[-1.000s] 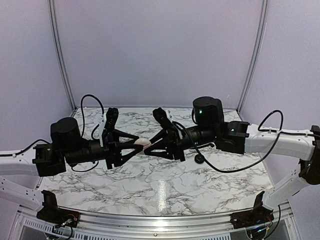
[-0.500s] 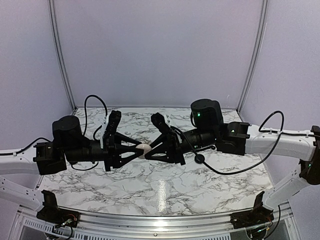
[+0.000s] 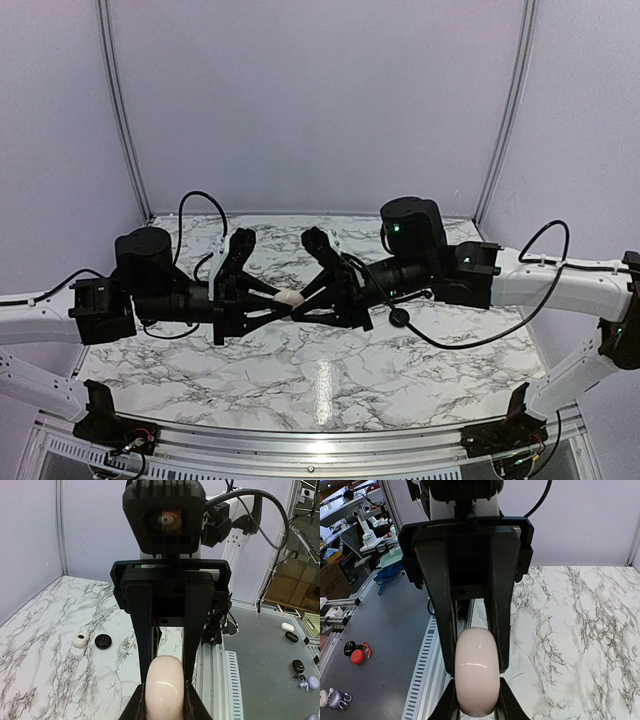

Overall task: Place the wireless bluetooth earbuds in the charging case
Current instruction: Pass from the right arm to the left, then pass from the left arm to the right

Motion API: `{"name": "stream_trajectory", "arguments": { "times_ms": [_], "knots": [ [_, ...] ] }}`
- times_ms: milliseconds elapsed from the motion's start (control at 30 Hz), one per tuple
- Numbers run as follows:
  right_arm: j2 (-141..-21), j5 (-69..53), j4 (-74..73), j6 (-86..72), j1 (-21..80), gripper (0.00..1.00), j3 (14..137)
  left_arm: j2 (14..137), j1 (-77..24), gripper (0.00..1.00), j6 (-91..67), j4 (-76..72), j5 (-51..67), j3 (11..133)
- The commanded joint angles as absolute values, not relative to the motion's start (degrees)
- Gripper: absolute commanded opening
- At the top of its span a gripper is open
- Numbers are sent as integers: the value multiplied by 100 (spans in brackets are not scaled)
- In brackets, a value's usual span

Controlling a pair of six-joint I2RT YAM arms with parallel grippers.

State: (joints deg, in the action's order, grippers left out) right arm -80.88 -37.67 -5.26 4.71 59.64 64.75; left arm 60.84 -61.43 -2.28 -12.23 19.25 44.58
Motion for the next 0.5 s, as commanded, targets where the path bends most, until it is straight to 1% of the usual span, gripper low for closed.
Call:
{"name": "stream_trajectory", "arguments": {
  "times_ms": [0, 67, 133, 233, 467],
  "knots": [
    [-8007, -3749, -377, 404, 6007, 20, 6692, 6053, -6126, 3, -211, -1143, 1857, 4592],
    [-7935, -3828, -137, 288, 5952, 31, 6508, 5981, -6126, 2, -262, -1250, 1871, 4542],
    [-7860, -3966, 218, 108, 5890, 36, 6332, 5933, -6126, 1, -326, -1395, 1899, 4489],
    [-7843, -4077, 407, 33, 5840, 40, 6247, 5864, -6126, 0, -422, -1642, 1972, 4439],
    [-7942, -4183, 438, -93, 5836, 45, 6248, 5879, -6126, 0, -508, -1844, 2098, 4448]
  ]
}}
